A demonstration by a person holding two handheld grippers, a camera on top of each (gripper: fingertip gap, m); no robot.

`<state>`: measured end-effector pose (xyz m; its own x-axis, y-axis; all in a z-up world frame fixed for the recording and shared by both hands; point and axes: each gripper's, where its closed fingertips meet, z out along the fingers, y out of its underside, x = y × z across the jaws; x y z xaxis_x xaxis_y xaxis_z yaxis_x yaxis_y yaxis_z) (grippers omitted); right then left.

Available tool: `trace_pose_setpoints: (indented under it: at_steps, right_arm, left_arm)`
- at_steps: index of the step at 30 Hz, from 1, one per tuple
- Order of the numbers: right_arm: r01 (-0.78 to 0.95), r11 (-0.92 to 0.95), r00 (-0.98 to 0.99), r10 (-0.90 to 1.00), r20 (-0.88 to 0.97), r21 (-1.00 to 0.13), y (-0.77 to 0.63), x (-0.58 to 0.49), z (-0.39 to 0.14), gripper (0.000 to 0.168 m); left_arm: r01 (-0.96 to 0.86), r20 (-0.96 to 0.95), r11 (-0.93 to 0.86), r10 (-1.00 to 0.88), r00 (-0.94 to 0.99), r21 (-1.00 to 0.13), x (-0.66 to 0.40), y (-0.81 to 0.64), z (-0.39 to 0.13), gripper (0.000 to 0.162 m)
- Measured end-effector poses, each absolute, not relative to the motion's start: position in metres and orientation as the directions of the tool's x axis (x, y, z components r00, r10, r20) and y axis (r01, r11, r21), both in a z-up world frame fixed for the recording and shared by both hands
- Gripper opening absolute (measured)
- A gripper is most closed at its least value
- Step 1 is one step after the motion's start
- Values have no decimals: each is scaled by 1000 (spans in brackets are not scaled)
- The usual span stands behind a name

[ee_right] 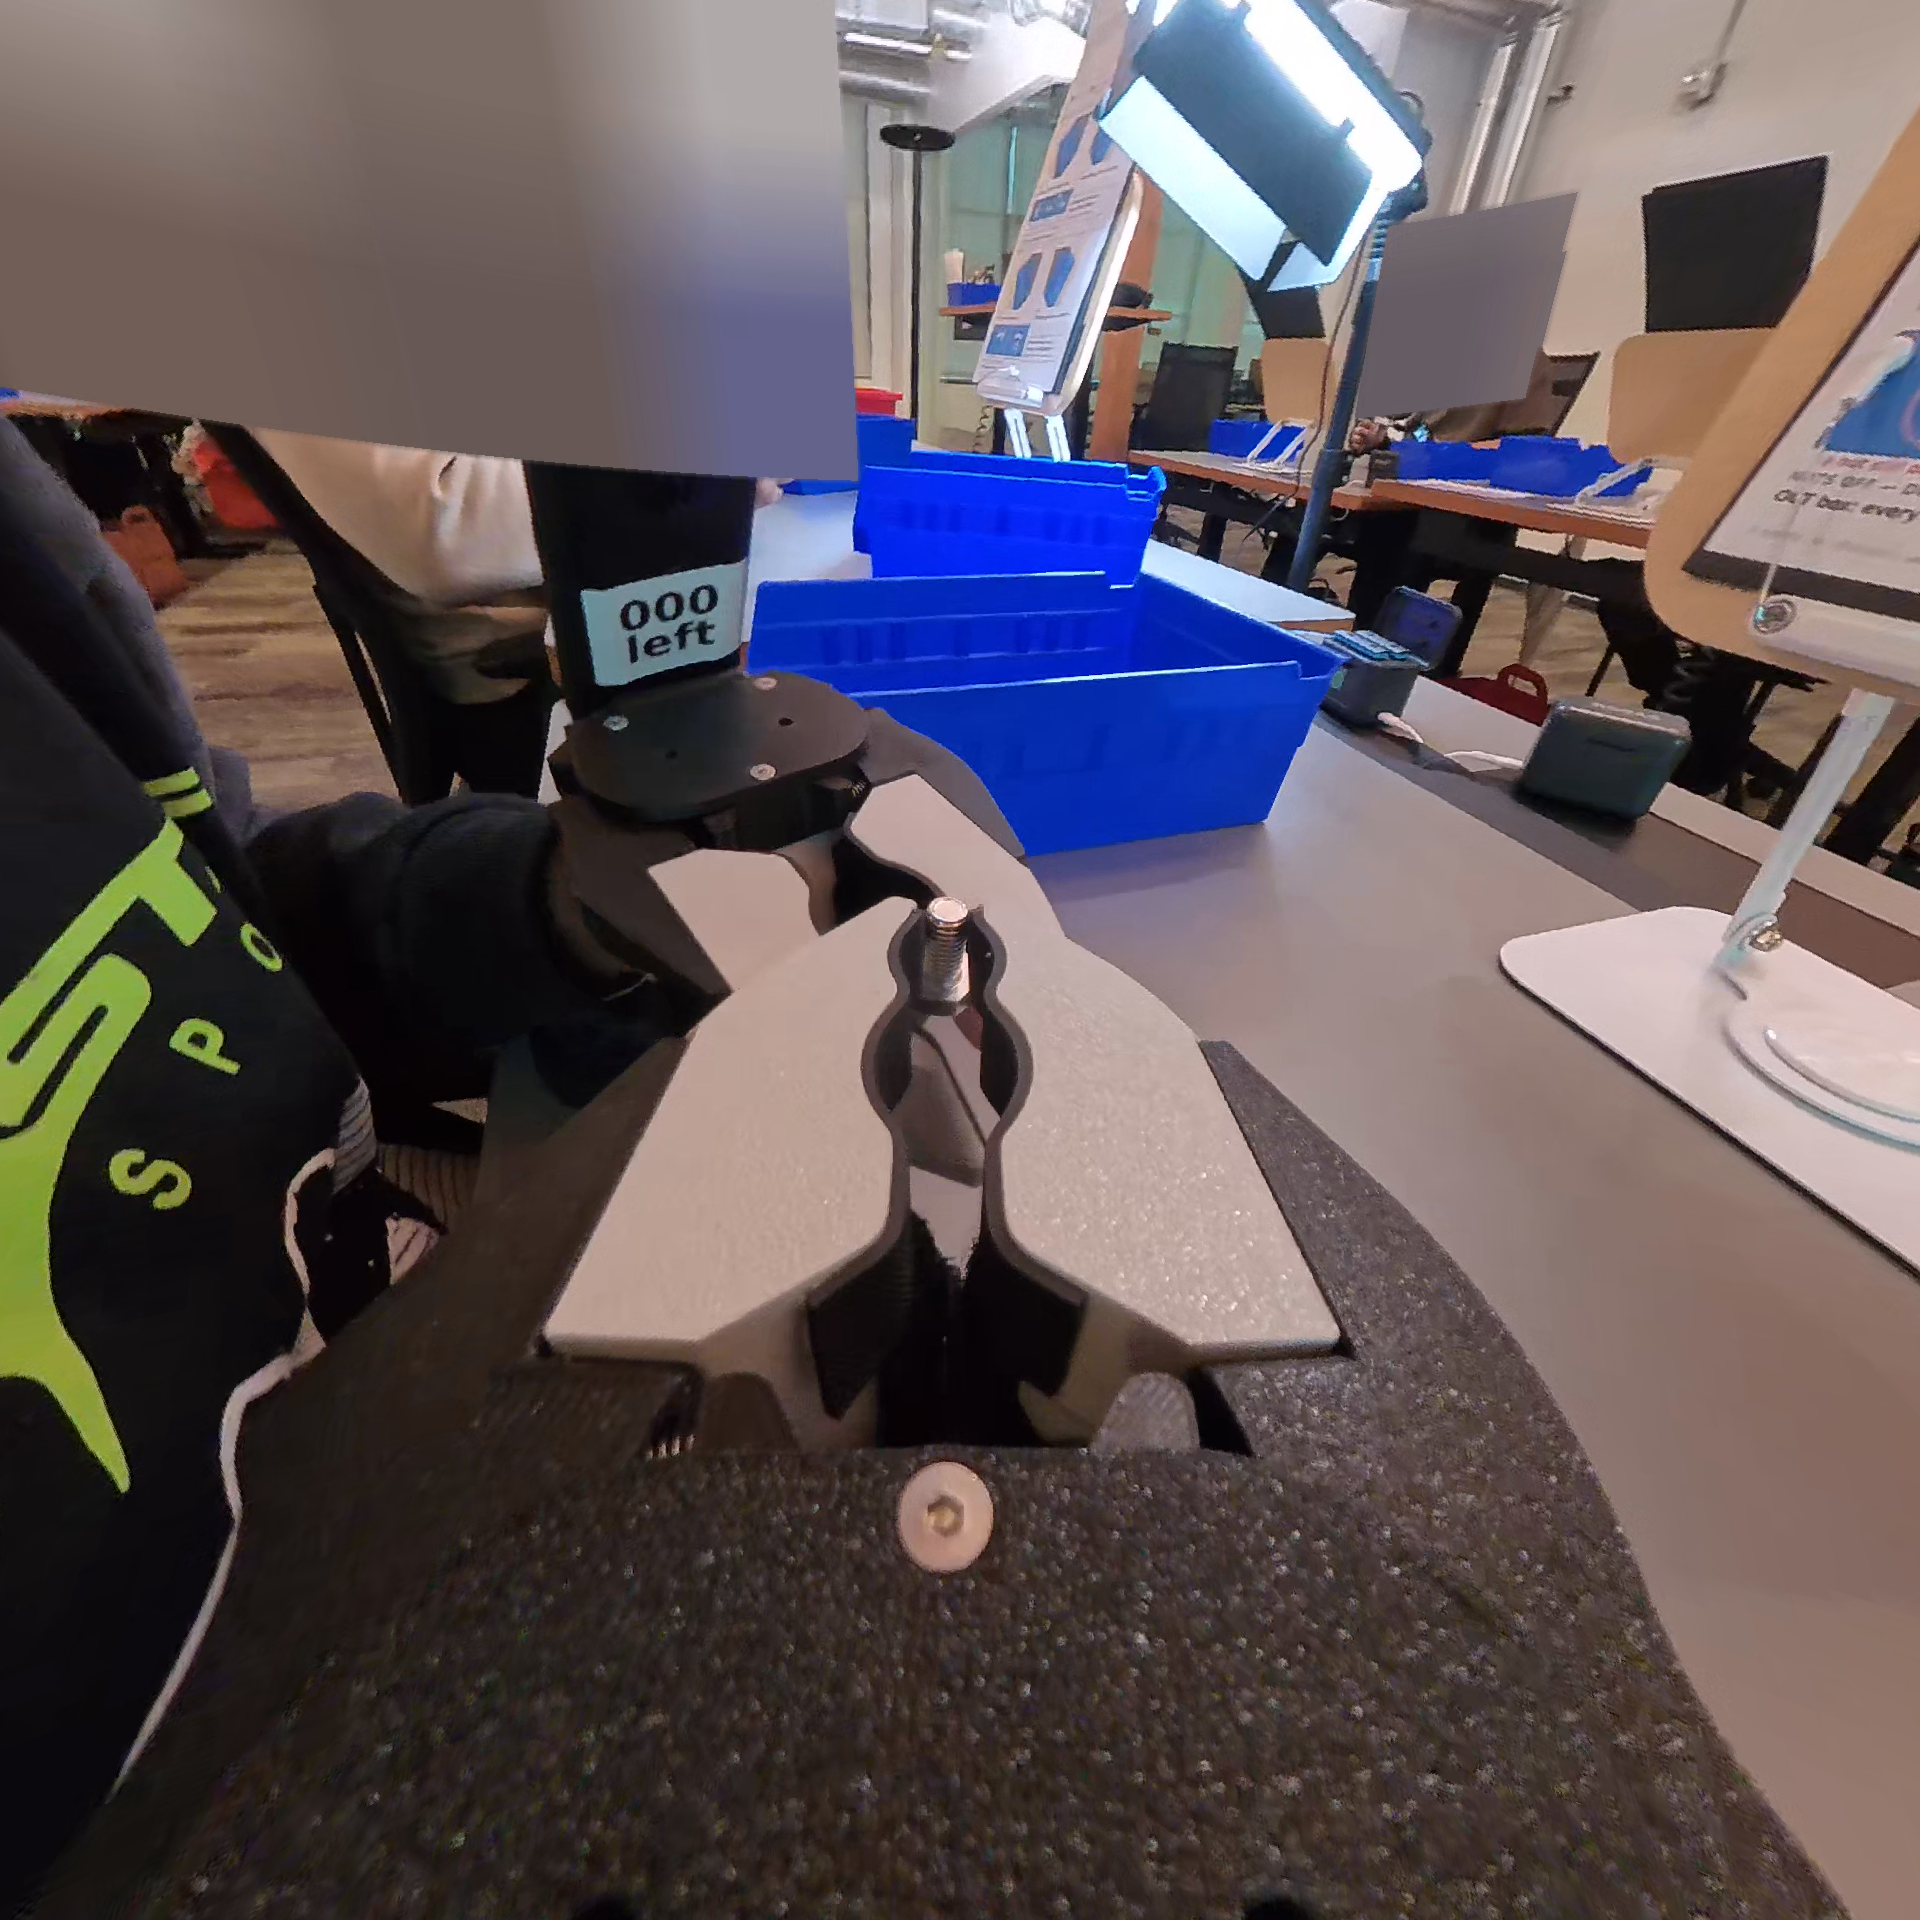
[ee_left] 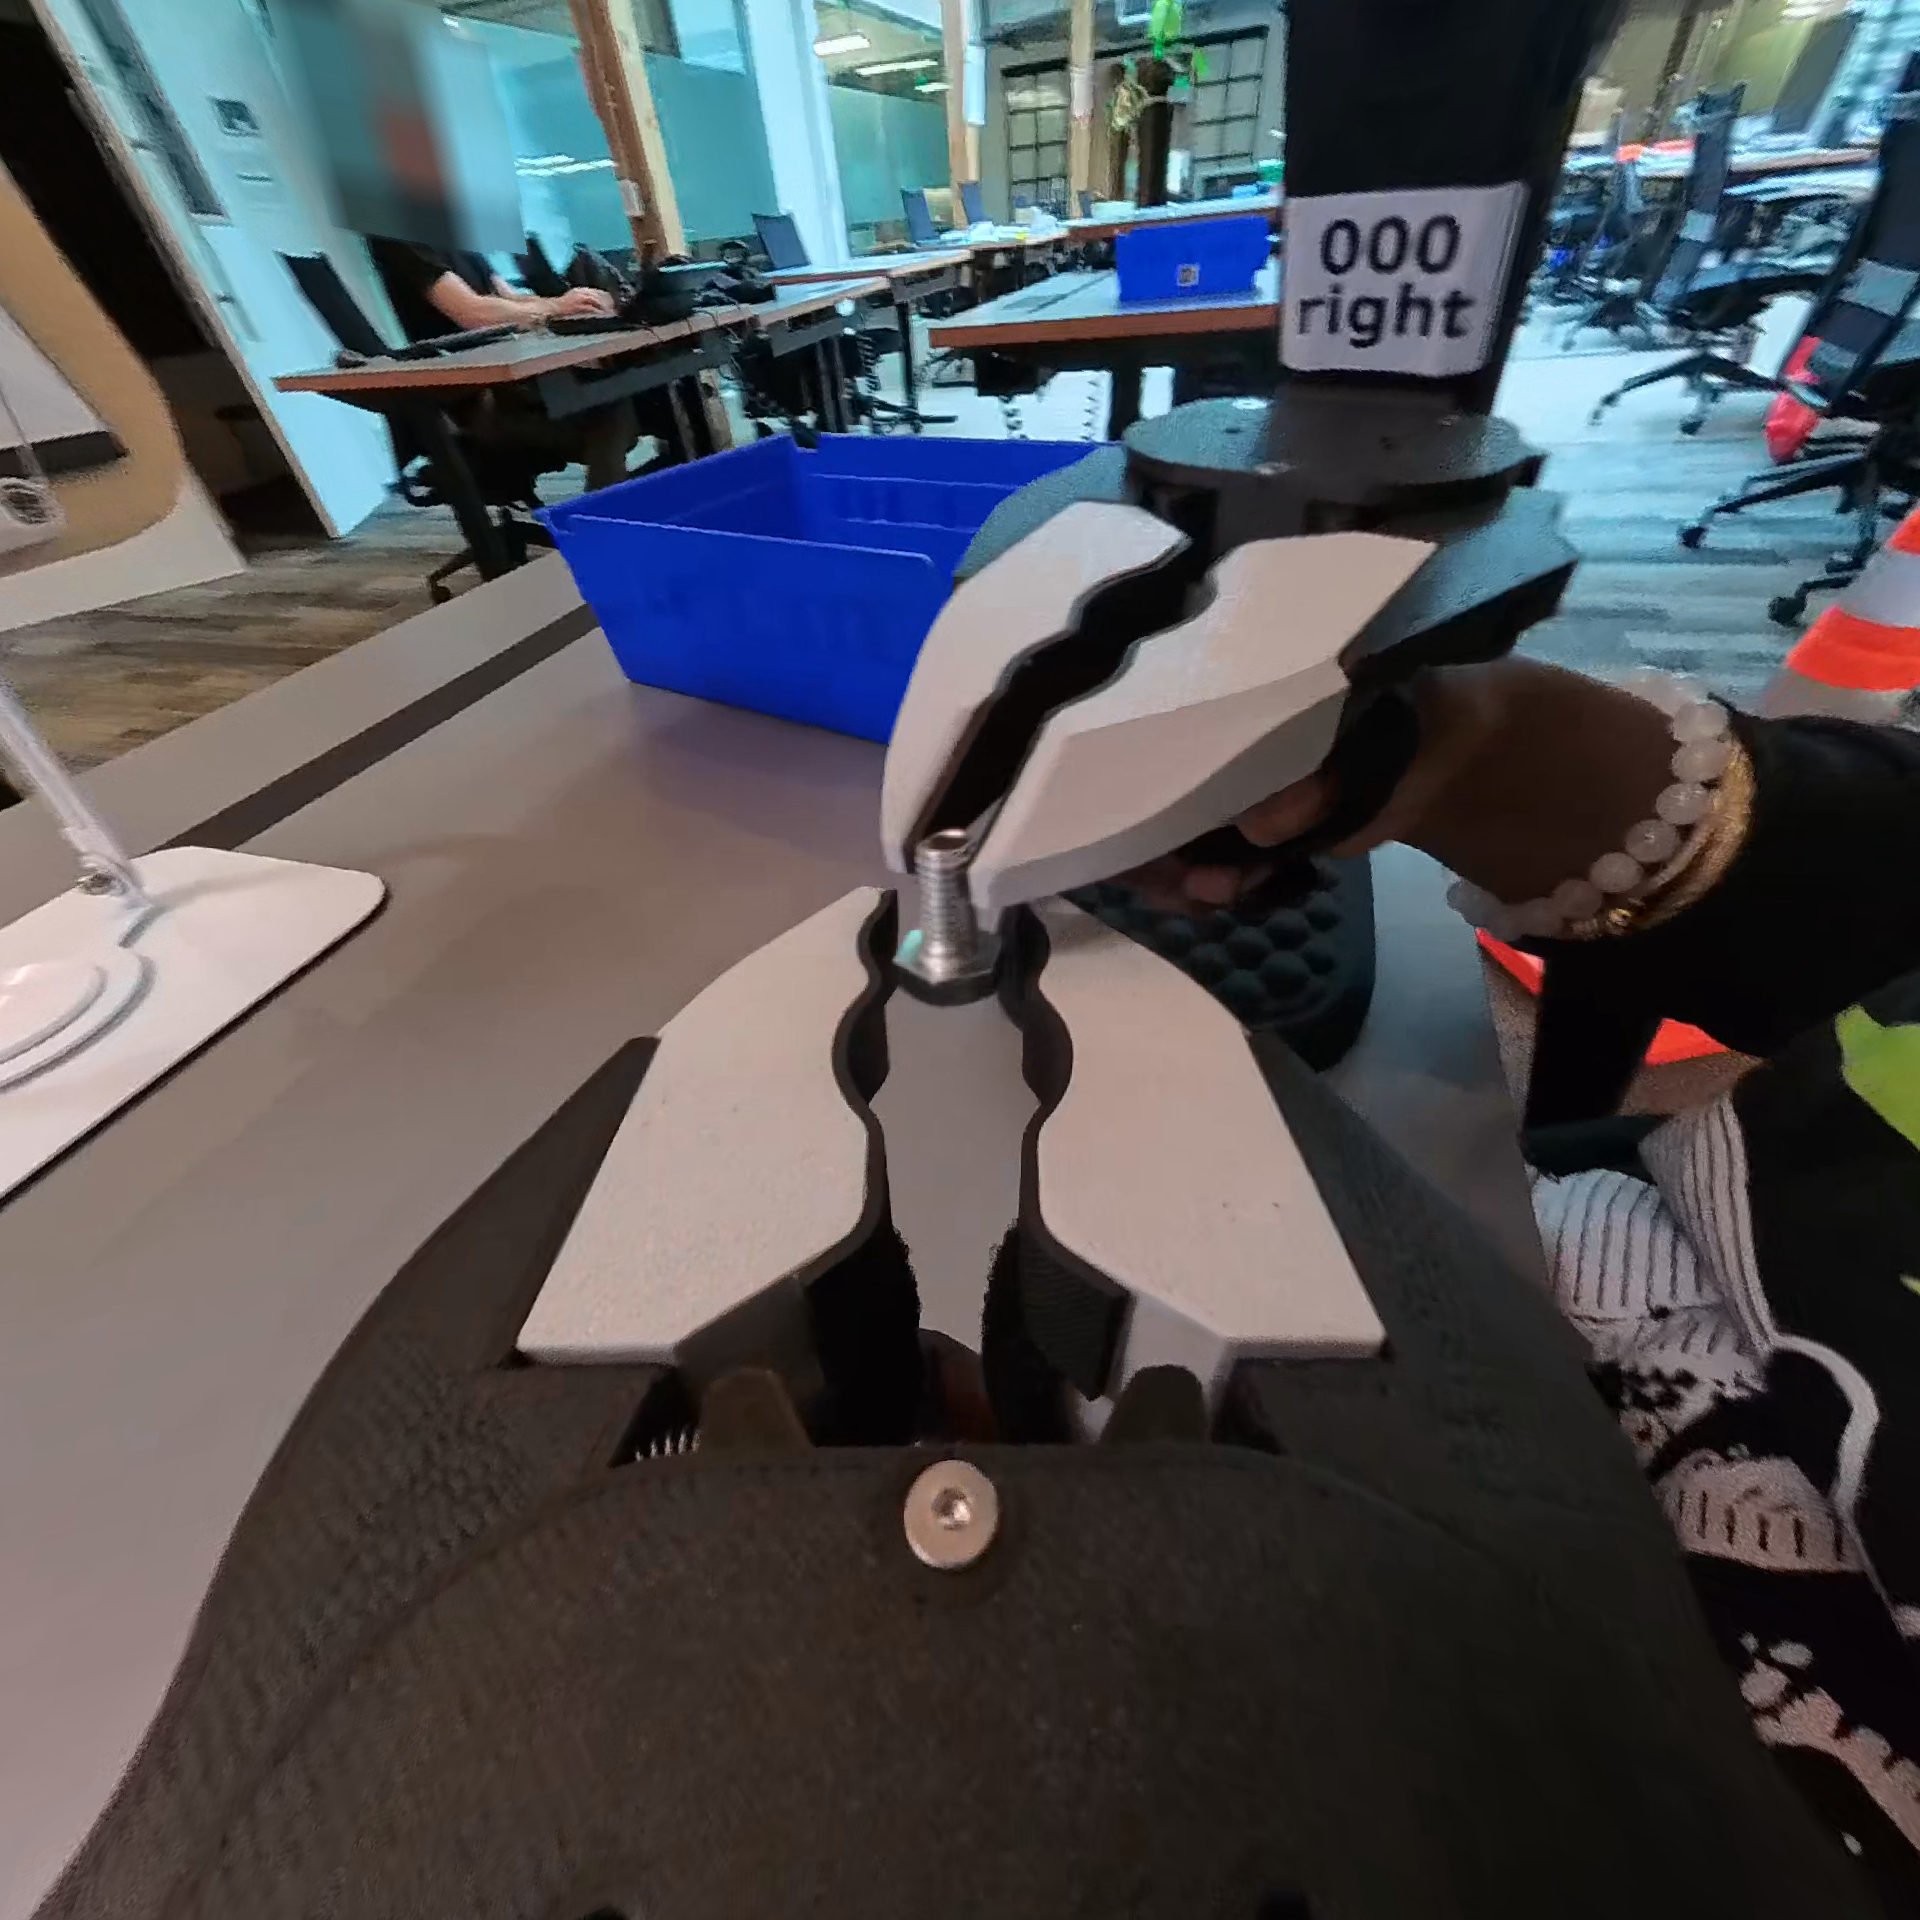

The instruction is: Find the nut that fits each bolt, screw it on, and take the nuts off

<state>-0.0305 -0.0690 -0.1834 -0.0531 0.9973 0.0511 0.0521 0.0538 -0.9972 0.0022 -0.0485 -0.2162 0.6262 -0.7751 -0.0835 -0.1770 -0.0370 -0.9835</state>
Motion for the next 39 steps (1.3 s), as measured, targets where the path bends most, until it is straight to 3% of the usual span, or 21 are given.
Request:
trace_pose_setpoints:
  at_steps: [7,34,37,39]
  right_arm:
    - [56,72,-195,979,60,-996,-79,-22,-183,8]
    - [54,17,-164,986,8,-998,-73,-29,-187,8]
    - [70,-2,-135,991,-11,-998,-62,-25,-182,24]
    - [217,-34,-133,989,-64,-976,-54,-22,-198,32]
  left_arm:
    - [-187,-69,-36,-847,527,-982,10,-64,-219,18]
    - [-230,-134,-8,-795,592,-973,1,-56,-220,10]
    - [-216,-140,-5,-746,651,-976,-22,-50,-214,10]
    - [-186,-115,-26,-699,706,-982,-47,-45,-211,10]
